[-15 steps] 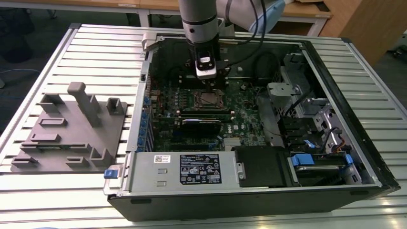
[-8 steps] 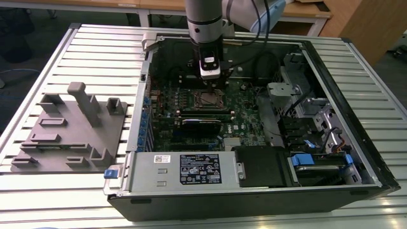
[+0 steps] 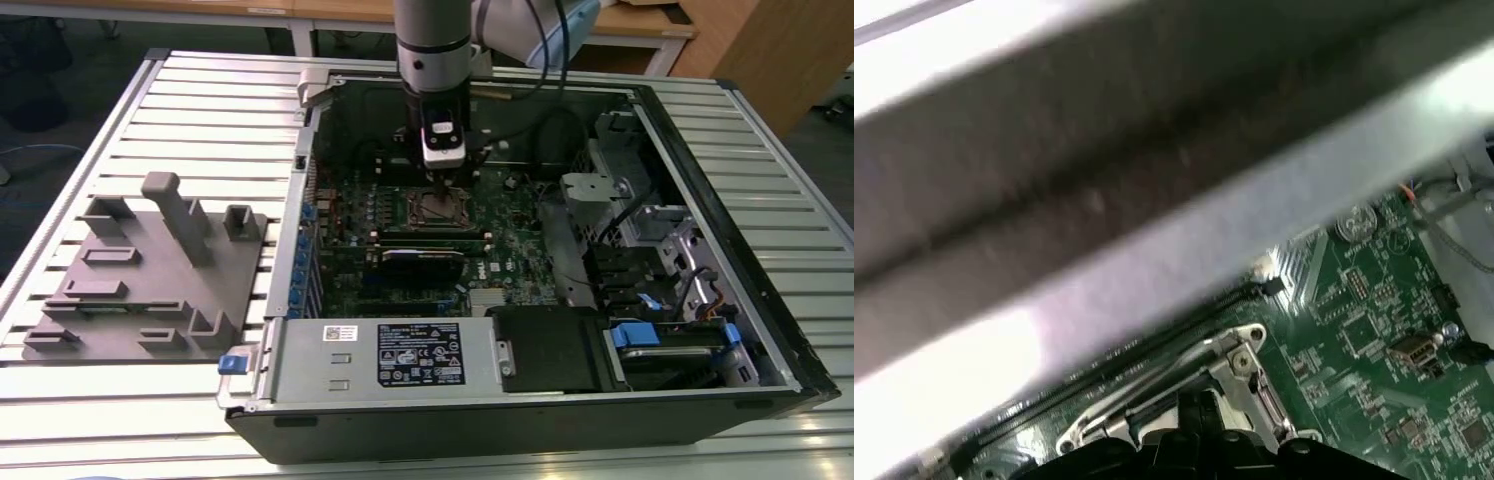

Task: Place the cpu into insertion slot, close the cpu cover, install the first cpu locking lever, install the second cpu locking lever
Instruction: 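Install the first cpu locking lever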

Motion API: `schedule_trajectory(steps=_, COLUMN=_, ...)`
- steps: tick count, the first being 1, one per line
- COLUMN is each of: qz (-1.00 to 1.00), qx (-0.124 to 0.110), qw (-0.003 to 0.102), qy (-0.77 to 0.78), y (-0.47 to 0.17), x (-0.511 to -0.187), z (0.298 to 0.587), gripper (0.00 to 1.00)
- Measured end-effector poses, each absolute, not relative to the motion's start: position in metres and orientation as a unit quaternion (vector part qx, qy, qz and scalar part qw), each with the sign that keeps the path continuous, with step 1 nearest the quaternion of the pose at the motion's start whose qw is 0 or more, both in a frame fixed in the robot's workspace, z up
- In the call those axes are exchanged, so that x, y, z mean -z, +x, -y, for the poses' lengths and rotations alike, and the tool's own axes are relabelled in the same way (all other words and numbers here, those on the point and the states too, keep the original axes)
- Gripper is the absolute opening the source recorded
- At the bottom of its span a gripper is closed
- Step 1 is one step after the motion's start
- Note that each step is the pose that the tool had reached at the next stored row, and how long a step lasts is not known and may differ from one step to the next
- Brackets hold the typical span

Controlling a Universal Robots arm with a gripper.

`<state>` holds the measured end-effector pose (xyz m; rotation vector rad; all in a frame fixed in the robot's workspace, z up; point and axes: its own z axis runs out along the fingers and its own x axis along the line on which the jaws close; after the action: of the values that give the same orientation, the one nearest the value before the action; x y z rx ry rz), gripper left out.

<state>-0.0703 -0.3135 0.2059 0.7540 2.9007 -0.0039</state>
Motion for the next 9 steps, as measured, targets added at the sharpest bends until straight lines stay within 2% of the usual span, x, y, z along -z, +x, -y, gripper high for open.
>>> schedule_trajectory(steps=9, qz=-0.968, qx=0.007, qw=0.07, qy=0.24, y=-0.0703, x=-0.2052, z=0.3188, gripper=0.11)
